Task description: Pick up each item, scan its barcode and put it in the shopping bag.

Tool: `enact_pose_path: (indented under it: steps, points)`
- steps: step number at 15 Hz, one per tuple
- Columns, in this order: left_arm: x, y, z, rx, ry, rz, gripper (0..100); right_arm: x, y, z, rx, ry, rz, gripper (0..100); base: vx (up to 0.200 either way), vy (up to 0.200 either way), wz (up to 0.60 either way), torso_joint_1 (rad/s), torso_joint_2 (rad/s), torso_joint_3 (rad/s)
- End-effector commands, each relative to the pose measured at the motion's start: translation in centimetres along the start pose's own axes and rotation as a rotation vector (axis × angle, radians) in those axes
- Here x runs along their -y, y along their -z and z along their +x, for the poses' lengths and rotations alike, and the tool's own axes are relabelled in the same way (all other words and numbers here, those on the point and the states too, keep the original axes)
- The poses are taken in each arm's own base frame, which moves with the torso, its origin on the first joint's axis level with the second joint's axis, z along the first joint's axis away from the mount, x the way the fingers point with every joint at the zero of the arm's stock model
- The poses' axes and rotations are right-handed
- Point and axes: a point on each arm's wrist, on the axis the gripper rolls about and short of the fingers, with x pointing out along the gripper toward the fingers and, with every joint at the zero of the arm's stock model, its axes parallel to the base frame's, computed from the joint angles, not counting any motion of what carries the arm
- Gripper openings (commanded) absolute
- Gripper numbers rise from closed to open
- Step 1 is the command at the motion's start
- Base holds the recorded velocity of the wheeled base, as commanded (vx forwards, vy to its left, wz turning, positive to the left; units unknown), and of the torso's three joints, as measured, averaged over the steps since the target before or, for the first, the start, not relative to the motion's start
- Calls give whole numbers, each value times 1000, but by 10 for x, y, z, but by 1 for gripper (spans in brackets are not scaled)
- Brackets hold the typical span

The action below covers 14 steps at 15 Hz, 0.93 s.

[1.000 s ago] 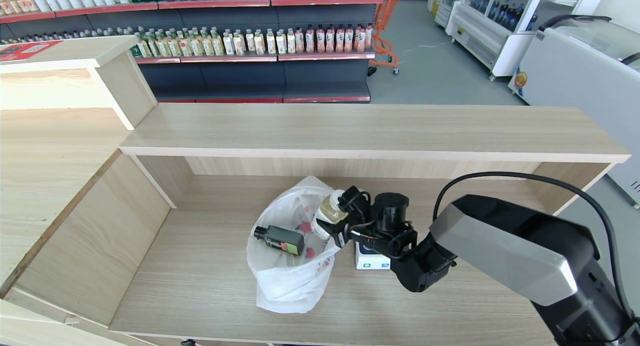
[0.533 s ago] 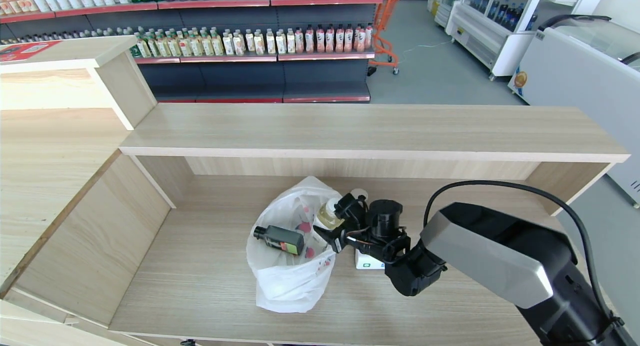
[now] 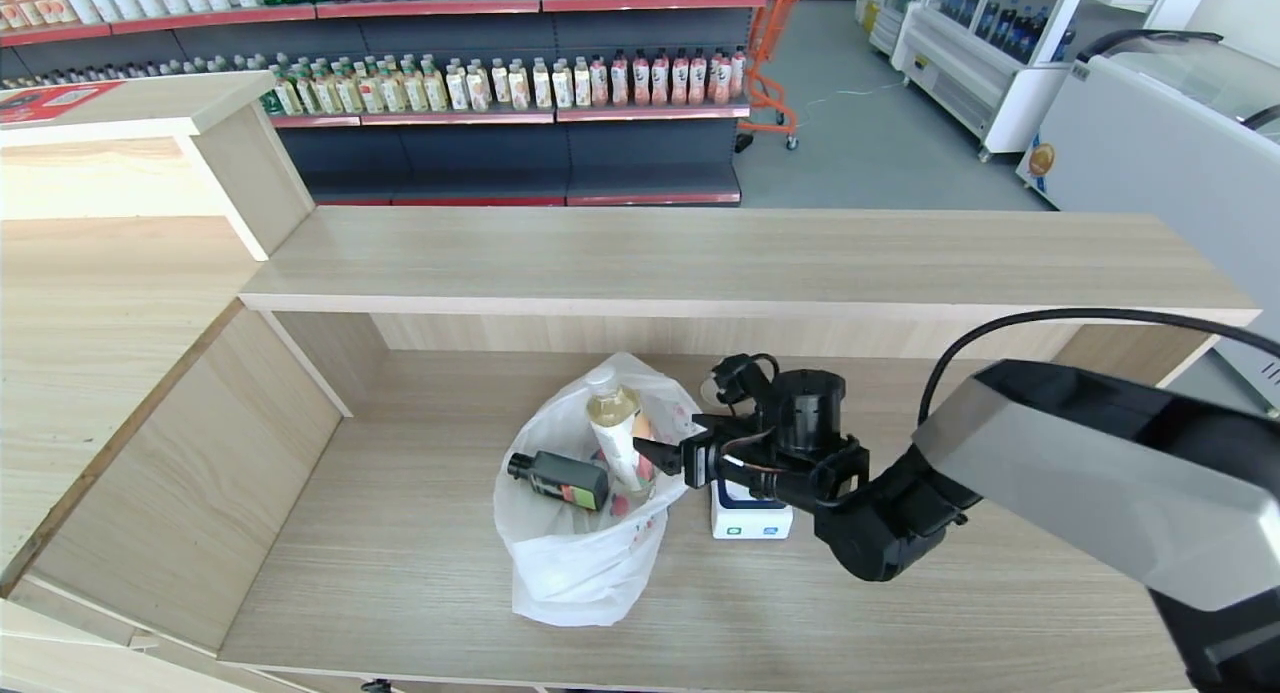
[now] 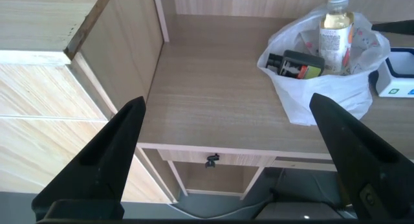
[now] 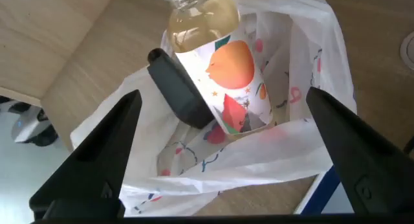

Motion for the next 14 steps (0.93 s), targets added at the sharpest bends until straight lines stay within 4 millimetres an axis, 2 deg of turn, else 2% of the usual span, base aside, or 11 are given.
enact_pose_path:
  steps: [1, 2, 4, 5, 6, 8, 10, 12, 13, 14]
  points:
    - [0, 0, 0, 0, 0, 1, 100, -19, -60, -104, -1, 16, 190, 100, 0, 0, 0, 0, 0, 0]
    - [0, 0, 0, -2, 0, 0, 100, -24, -74, -142, -4, 31, 229, 100, 0, 0, 0, 0, 0, 0]
    - [0, 0, 0, 0, 0, 0, 100, -48, -90, -223, 41, 38, 227, 100, 0, 0, 0, 0, 0, 0]
    - [0, 0, 0, 0, 0, 0, 100, -57, -91, -247, 61, 37, 217, 100, 0, 0, 0, 0, 0, 0]
    - [0, 0, 0, 0, 0, 0, 100, -72, -85, -290, 87, 35, 194, 100, 0, 0, 0, 0, 0, 0]
    - [0, 0, 0, -2, 0, 0, 100, -80, -71, -318, 92, 43, 159, 100, 0, 0, 0, 0, 0, 0]
    - [0, 0, 0, -2, 0, 0, 100, -77, -53, -346, 116, 161, 61, 100, 0, 0, 0, 0, 0, 0]
    - [0, 0, 0, -2, 0, 0, 100, -74, -25, -369, 55, 379, -5, 100, 0, 0, 0, 0, 0, 0]
    - [0, 0, 0, -2, 0, 0, 100, -80, 10, -391, 5, 551, 1, 100, 0, 0, 0, 0, 0, 0]
    - [0, 0, 0, -2, 0, 0, 100, -80, 10, -391, 5, 551, 1, 100, 0, 0, 0, 0, 0, 0]
